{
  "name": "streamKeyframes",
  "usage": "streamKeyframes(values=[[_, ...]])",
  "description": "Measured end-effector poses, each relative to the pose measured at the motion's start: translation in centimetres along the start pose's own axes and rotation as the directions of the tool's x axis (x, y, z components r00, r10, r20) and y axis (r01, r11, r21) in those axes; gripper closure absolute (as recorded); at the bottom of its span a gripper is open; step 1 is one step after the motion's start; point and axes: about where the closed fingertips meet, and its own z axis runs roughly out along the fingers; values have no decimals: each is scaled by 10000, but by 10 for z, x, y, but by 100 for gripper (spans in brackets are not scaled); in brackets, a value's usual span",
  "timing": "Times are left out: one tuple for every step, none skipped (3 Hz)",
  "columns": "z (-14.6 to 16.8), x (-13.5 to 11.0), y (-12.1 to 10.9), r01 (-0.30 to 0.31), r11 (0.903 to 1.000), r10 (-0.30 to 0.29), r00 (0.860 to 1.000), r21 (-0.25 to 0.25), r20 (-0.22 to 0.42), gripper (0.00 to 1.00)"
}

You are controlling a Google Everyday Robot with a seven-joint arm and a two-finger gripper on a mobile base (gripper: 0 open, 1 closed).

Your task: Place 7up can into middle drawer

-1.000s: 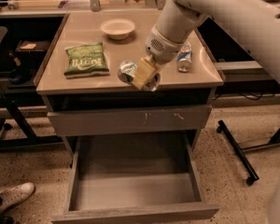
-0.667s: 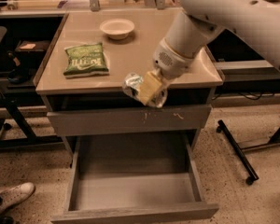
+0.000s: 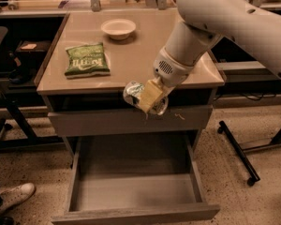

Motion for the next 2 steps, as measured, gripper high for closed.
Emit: streamKeyframes(values=[[31,22,10,-493,9971,474,9983,-586,-325,100],[94,65,23,-1424,9748,1311,9885,-1720,-755,100]])
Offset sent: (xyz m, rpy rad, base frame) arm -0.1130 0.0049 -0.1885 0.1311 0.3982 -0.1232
